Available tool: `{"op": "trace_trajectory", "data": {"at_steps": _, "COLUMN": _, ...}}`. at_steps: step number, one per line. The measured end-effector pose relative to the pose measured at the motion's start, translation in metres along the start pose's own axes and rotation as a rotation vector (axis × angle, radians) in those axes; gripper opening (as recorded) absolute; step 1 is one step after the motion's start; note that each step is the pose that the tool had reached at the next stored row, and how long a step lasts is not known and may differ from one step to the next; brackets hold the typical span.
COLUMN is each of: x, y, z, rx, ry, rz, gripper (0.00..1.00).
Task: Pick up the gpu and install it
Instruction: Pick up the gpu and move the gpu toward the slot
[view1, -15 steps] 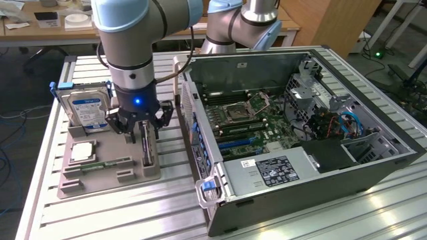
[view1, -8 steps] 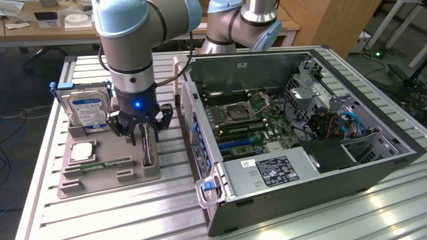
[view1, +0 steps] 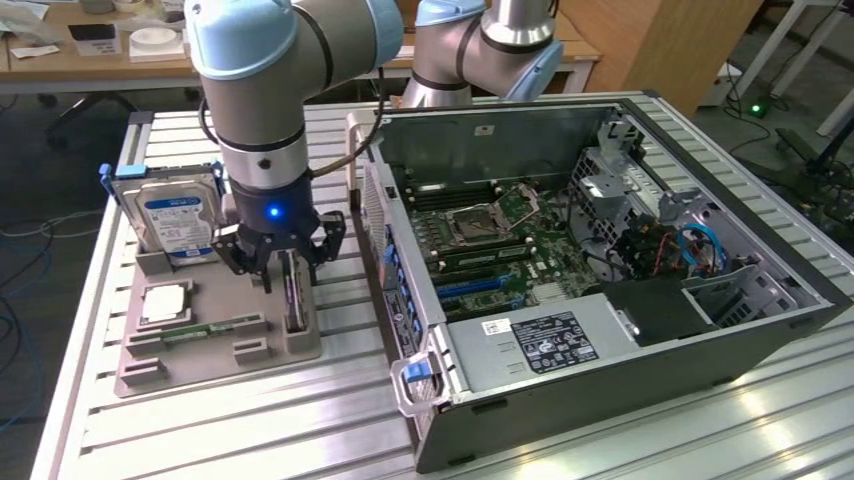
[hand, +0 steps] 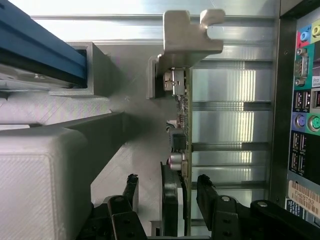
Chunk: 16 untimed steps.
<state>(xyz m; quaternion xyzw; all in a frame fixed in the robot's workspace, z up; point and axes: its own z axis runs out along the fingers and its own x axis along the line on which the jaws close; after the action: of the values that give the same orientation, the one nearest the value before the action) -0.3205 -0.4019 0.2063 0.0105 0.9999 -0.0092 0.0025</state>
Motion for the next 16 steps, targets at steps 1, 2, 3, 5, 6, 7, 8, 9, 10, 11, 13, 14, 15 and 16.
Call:
{"op": "trace_trajectory", "data": {"at_steps": 1, "x": 0.0, "y": 0.0, "z": 0.0001, "rx": -0.0001, "ry": -0.0001, "rz": 0.0, "gripper": 0.59}}
{"op": "trace_trajectory", "data": {"at_steps": 2, "x": 0.0, "y": 0.0, "z": 0.0001, "rx": -0.0001, "ry": -0.0001, "rz": 0.0, "gripper": 0.59}}
{"op": "trace_trajectory", "data": {"at_steps": 3, "x": 0.0, "y": 0.0, "z": 0.0, "rx": 0.0, "ry": -0.0001, "rz": 0.0, "gripper": 0.59}}
{"op": "trace_trajectory", "data": {"at_steps": 5, "x": 0.0, "y": 0.0, "z": 0.0001, "rx": -0.0001, "ry": -0.0001, "rz": -0.001, "gripper": 0.59}}
{"op": "trace_trajectory", "data": {"at_steps": 6, "x": 0.0, "y": 0.0, "z": 0.0001, "rx": -0.0001, "ry": -0.0001, "rz": -0.003, "gripper": 0.59}}
{"op": "trace_trajectory", "data": {"at_steps": 7, "x": 0.0, "y": 0.0, "z": 0.0001, "rx": -0.0002, "ry": -0.0003, "rz": -0.01, "gripper": 0.59}}
{"op": "trace_trajectory", "data": {"at_steps": 8, "x": 0.0, "y": 0.0, "z": 0.0002, "rx": -0.0003, "ry": -0.0006, "rz": -0.022, "gripper": 0.59}}
{"op": "trace_trajectory", "data": {"at_steps": 9, "x": 0.0, "y": 0.0, "z": 0.0003, "rx": -0.0004, "ry": -0.0008, "rz": -0.037, "gripper": 0.59}}
{"op": "trace_trajectory", "data": {"at_steps": 10, "x": 0.0001, "y": -0.0001, "z": 0.0003, "rx": -0.0002, "ry": -0.001, "rz": -0.046, "gripper": 0.59}}
{"op": "trace_trajectory", "data": {"at_steps": 11, "x": 0.0001, "y": -0.0002, "z": 0.0003, "rx": 0.0001, "ry": -0.0011, "rz": -0.049, "gripper": 0.59}}
{"op": "trace_trajectory", "data": {"at_steps": 13, "x": 0.0, "y": -0.0003, "z": 0.0002, "rx": 0.0014, "ry": -0.0009, "rz": -0.049, "gripper": 0.59}}
{"op": "trace_trajectory", "data": {"at_steps": 14, "x": 0.0, "y": -0.0003, "z": 0.0002, "rx": 0.0022, "ry": -0.0008, "rz": -0.049, "gripper": 0.59}}
{"op": "trace_trajectory", "data": {"at_steps": 15, "x": -0.0001, "y": -0.0004, "z": 0.0003, "rx": 0.0037, "ry": -0.001, "rz": -0.05, "gripper": 0.59}}
{"op": "trace_trajectory", "data": {"at_steps": 16, "x": -0.0001, "y": -0.0006, "z": 0.0004, "rx": 0.0068, "ry": -0.0011, "rz": -0.052, "gripper": 0.59}}
